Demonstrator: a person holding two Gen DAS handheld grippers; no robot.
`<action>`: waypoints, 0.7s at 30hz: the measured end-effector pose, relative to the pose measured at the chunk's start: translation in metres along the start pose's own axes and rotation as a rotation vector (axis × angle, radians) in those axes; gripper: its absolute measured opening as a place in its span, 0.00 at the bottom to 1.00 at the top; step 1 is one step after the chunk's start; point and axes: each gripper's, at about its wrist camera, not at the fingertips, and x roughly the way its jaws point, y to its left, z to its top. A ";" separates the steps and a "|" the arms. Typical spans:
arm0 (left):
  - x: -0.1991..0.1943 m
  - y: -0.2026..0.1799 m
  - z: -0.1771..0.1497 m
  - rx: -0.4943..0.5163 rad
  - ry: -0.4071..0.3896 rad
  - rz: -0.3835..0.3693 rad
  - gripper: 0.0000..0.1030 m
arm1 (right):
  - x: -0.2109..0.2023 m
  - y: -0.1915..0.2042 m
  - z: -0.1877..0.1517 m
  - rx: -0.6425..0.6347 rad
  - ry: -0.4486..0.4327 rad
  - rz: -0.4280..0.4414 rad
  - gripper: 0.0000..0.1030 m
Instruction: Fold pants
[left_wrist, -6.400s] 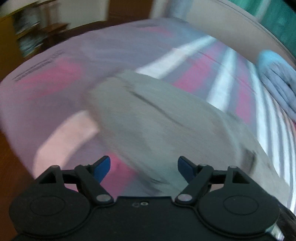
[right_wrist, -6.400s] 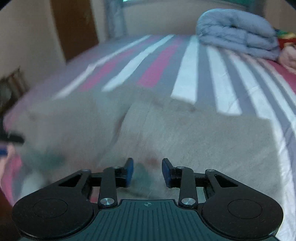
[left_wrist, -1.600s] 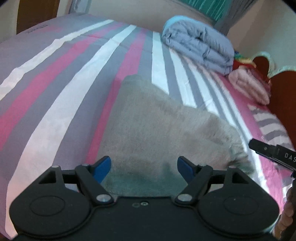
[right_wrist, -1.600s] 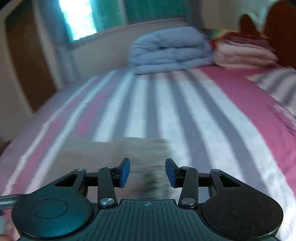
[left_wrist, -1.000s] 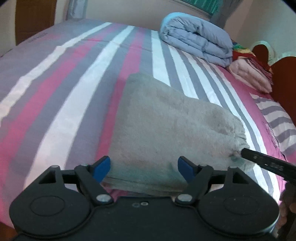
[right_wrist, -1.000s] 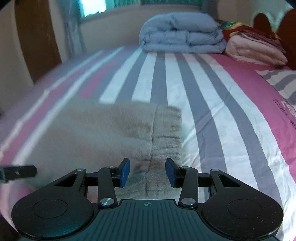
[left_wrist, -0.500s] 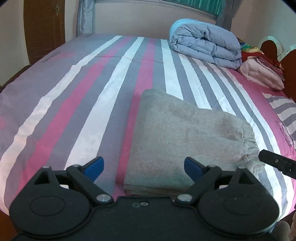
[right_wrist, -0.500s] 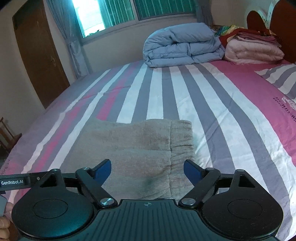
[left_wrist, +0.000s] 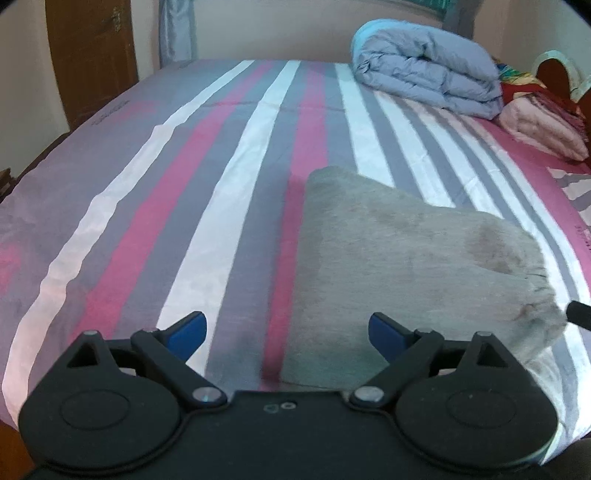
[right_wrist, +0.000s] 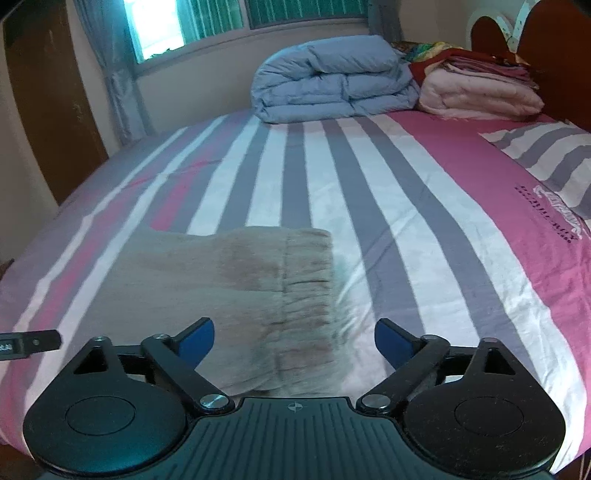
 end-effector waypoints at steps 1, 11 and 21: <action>0.002 0.002 0.001 -0.004 0.003 0.002 0.85 | 0.002 -0.002 0.001 0.003 0.006 -0.009 0.91; 0.022 -0.010 0.030 0.016 -0.014 -0.071 0.85 | 0.011 0.002 0.013 0.000 -0.069 0.005 0.91; 0.095 -0.045 0.082 0.087 0.069 -0.187 0.36 | 0.072 0.040 0.031 -0.151 -0.003 0.059 0.15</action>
